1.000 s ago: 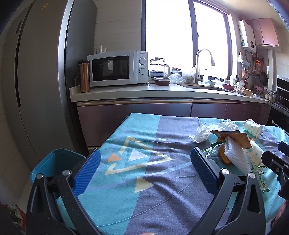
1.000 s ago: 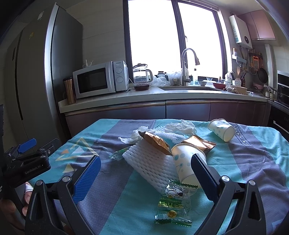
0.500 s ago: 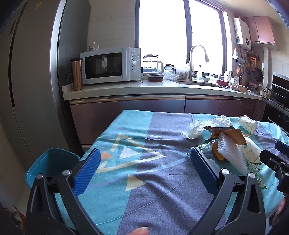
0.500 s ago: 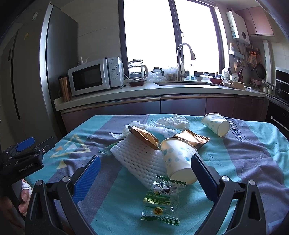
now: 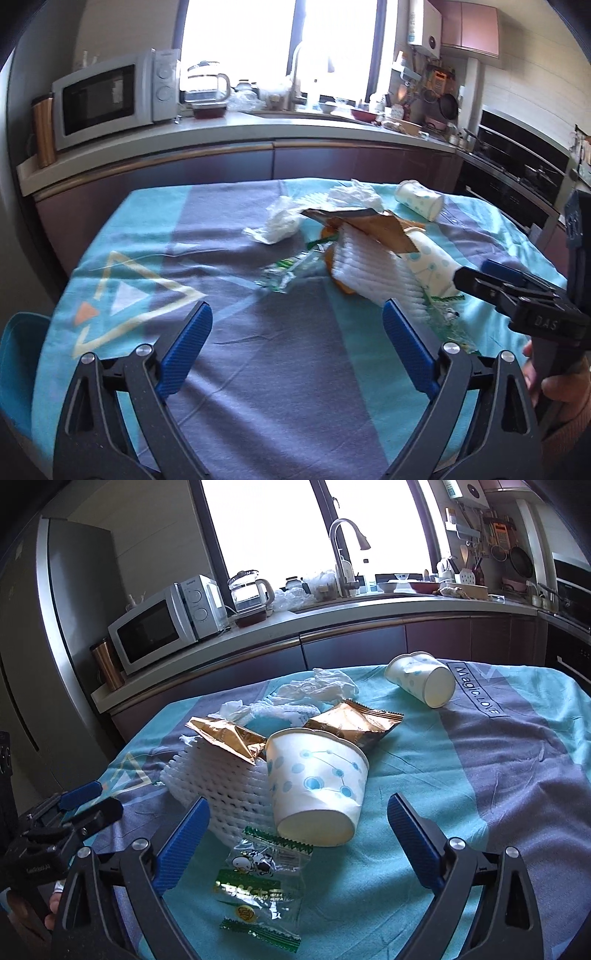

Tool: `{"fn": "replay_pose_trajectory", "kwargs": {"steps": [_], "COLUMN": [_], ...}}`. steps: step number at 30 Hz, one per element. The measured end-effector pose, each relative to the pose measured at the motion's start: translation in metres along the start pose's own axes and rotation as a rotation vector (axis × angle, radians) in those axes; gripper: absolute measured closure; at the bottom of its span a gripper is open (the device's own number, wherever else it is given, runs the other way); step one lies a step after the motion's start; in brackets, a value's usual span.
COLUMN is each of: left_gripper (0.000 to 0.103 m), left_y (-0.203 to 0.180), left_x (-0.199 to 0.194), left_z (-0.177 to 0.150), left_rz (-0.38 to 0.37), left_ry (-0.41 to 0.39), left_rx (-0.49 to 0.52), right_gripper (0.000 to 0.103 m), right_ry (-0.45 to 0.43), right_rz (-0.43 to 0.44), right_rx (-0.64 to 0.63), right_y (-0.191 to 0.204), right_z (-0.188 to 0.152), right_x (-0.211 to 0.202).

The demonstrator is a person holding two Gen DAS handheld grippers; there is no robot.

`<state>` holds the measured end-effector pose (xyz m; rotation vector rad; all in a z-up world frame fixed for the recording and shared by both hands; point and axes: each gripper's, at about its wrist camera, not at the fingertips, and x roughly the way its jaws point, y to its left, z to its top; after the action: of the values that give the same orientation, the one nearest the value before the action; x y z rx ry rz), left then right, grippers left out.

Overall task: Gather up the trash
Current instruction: 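Grasp the white foam net with the left tool while the right tool grasps the white paper cup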

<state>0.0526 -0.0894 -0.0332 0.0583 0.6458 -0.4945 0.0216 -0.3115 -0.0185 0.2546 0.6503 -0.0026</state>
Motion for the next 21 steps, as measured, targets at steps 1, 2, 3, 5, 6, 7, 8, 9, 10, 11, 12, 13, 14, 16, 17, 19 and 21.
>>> {"fn": "replay_pose_trajectory", "kwargs": {"steps": [1, 2, 3, 5, 6, 7, 8, 9, 10, 11, 12, 13, 14, 16, 17, 19, 21], "left_gripper": [0.017, 0.021, 0.022, 0.03, 0.032, 0.036, 0.041, 0.044, 0.05, 0.057, 0.06, 0.069, 0.077, 0.084, 0.087, 0.091, 0.092], "left_y": [-0.005, -0.009, -0.013, -0.019, -0.021, -0.022, -0.025, -0.027, -0.029, -0.031, -0.033, -0.035, -0.035, -0.029, -0.03, -0.03, -0.03], "left_x": [0.008, 0.017, 0.025, 0.042, 0.049, 0.054, 0.061, 0.067, 0.072, 0.075, 0.079, 0.083, 0.085, 0.083, 0.084, 0.082, 0.076], "left_z": [0.001, 0.002, 0.003, 0.005, 0.006, 0.007, 0.008, 0.009, 0.01, 0.012, 0.013, 0.014, 0.015, 0.015, 0.015, 0.014, 0.014], "left_rz": [-0.021, -0.043, -0.055, -0.086, -0.102, -0.116, -0.131, -0.143, -0.152, -0.165, -0.174, -0.188, -0.209, -0.234, -0.236, -0.242, -0.251], "left_ry": [0.021, 0.038, 0.056, 0.089, 0.105, 0.12, 0.133, 0.146, 0.153, 0.159, 0.164, 0.171, 0.177, 0.177, 0.174, 0.169, 0.159], "left_rx": [0.004, 0.005, 0.004, -0.008, -0.016, -0.025, -0.031, -0.036, -0.043, -0.048, -0.051, -0.058, -0.072, -0.093, -0.096, -0.1, -0.105], "right_gripper": [0.014, 0.016, 0.017, 0.017, 0.018, 0.02, 0.023, 0.025, 0.029, 0.036, 0.04, 0.043, 0.043, 0.043, 0.043, 0.044, 0.044], "right_ry": [0.009, 0.018, 0.028, 0.047, 0.058, 0.066, 0.073, 0.079, 0.083, 0.086, 0.089, 0.093, 0.089, 0.083, 0.079, 0.068, 0.058], "right_rz": [0.001, 0.002, 0.005, 0.008, 0.013, 0.017, 0.02, 0.026, 0.035, 0.044, 0.055, 0.064, 0.074, 0.077, 0.076, 0.075, 0.076], "right_rx": [0.002, 0.006, 0.01, 0.018, 0.022, 0.028, 0.035, 0.046, 0.061, 0.078, 0.095, 0.112, 0.125, 0.133, 0.13, 0.133, 0.14], "right_y": [-0.001, -0.002, -0.003, -0.005, -0.006, -0.007, -0.008, -0.011, -0.013, -0.017, -0.02, -0.024, -0.027, -0.03, -0.031, -0.033, -0.037], "right_z": [0.002, 0.003, 0.003, 0.003, 0.003, 0.002, 0.002, 0.001, 0.001, 0.0, -0.001, -0.002, -0.002, -0.003, -0.003, -0.003, -0.002], "right_x": [0.003, 0.006, 0.01, 0.015, 0.018, 0.021, 0.023, 0.025, 0.027, 0.029, 0.03, 0.031, 0.03, 0.028, 0.027, 0.023, 0.02]}}
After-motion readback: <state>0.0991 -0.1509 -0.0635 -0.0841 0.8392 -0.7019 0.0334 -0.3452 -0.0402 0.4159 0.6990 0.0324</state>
